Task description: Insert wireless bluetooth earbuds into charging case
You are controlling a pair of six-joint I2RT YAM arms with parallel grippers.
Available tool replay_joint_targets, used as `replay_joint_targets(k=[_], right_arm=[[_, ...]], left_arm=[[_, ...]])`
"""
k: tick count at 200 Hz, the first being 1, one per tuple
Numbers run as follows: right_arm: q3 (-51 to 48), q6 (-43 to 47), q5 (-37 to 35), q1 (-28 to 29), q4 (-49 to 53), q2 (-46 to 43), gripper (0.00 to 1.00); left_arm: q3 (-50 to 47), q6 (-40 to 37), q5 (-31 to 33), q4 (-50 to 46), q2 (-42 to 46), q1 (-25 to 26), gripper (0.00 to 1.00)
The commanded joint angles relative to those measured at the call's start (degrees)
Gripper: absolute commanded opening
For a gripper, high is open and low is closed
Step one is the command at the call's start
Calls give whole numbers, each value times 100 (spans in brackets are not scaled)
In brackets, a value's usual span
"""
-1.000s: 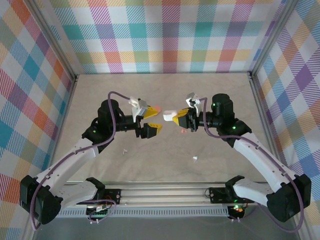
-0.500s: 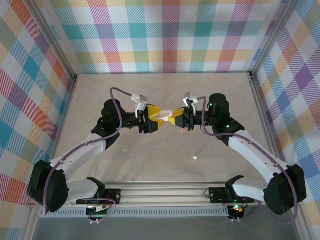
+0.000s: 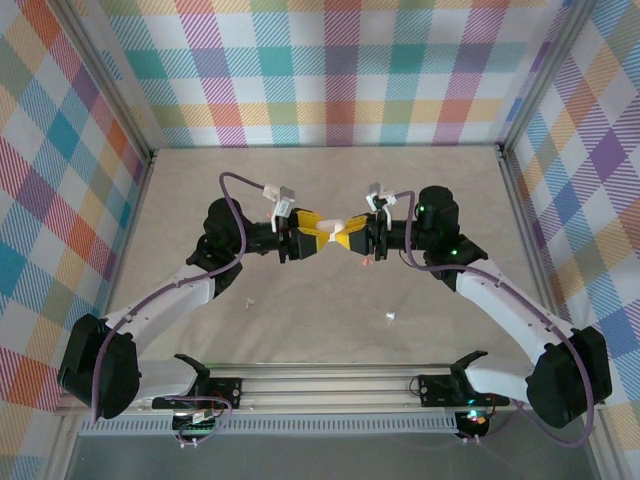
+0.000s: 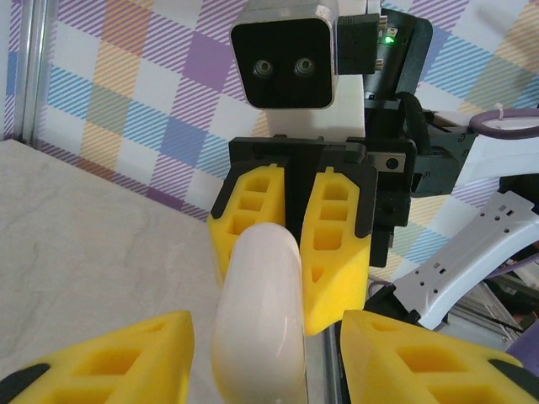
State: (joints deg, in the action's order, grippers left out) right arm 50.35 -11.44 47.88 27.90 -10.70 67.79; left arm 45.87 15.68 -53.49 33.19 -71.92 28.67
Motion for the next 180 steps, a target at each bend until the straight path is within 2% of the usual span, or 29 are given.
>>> replay_joint_targets(k=[1, 28, 59, 80, 108, 141, 164, 180], right_arm=[[-42, -110, 144, -21, -370, -107, 12], [2, -130, 152, -21, -398, -100, 12], [47, -182, 250, -21, -397, -34, 12], [57, -239, 344, -22, -416, 14, 12], [17, -286, 290, -21, -491, 19, 12], [84, -234, 135, -18, -318, -9, 21], [186, -43, -117, -23, 105, -106, 31], [178, 52, -359, -20, 280, -190, 36]], left_arm=[[-99, 83, -56, 240, -28, -28, 49], [-106, 106, -73, 241, 0, -19, 46], [-96, 110, -51, 239, 35, -19, 32], [-89, 132, -51, 243, 63, -19, 27], [-96, 167, -81, 248, 90, 6, 25], [-100, 150, -69, 182, 139, 16, 8], [-54, -61, -31, -101, 201, 25, 1], [27, -331, -50, -513, 223, 25, 0]])
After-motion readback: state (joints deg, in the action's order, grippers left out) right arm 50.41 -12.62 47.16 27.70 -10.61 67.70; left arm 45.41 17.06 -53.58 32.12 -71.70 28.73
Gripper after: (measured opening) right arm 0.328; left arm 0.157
